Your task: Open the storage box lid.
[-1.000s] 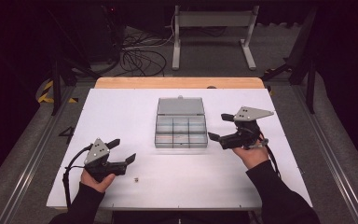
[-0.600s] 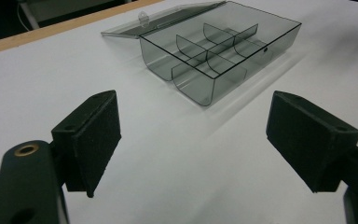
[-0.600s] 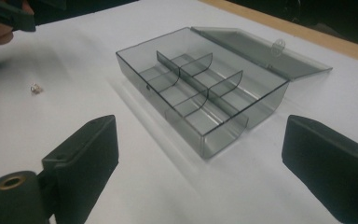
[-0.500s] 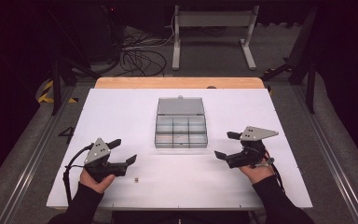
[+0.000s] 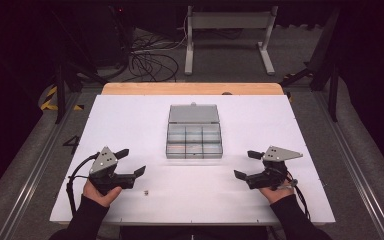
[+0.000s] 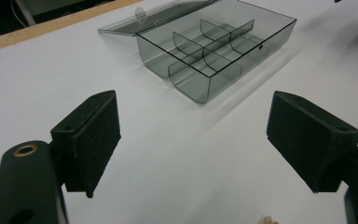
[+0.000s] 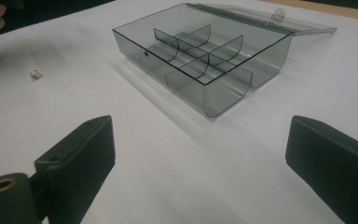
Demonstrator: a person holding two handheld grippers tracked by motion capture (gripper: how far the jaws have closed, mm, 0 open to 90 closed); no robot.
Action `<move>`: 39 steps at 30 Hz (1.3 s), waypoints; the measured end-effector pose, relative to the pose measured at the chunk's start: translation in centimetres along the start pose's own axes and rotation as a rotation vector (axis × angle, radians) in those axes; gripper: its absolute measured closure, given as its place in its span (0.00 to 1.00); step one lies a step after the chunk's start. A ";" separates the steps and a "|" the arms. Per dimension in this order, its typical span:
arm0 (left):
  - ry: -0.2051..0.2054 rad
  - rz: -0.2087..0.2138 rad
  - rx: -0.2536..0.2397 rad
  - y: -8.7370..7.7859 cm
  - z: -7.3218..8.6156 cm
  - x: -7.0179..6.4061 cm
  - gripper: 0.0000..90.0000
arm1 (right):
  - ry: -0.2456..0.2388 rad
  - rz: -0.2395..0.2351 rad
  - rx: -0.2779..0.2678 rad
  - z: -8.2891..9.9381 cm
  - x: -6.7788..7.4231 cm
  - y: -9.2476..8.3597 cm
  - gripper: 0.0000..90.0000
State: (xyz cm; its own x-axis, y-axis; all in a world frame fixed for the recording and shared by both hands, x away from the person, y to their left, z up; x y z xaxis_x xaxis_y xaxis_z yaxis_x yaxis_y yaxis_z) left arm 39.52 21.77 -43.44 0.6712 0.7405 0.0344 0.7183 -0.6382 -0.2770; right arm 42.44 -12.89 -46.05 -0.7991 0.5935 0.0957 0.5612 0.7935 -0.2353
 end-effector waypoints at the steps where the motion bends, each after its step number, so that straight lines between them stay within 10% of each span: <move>1: -0.005 0.003 0.004 0.0 0.0 0.0 0.20 | 0.007 -0.004 -0.003 0.2 0.1 0.1 0.10; 21: 0.012 0.091 0.069 -0.4 -0.3 -1.4 0.22 | -0.008 0.012 0.031 1.1 -0.1 0.5 0.09; 39: 0.116 0.186 0.323 -0.3 2.1 -4.2 0.29 | -0.015 0.006 0.046 1.3 0.1 0.7 0.10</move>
State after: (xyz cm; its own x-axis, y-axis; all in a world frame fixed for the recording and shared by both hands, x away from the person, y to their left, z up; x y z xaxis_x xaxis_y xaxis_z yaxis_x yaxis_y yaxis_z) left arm 36.11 19.32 -45.53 0.8141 0.5778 0.0588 0.5004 -0.6464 -0.5760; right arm 42.44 -12.45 -47.47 -0.7994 0.5954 0.0796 0.5554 0.7831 -0.2800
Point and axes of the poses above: each handheld gripper's, and its own axes: y roughly forward along the jaws, z roughly out of its underside, x roughly to its left, the point moved 10 cm from there along y, roughly forward along the jaws, and after that the axes turned 12 degrees about -x, right-handed, at the moved point
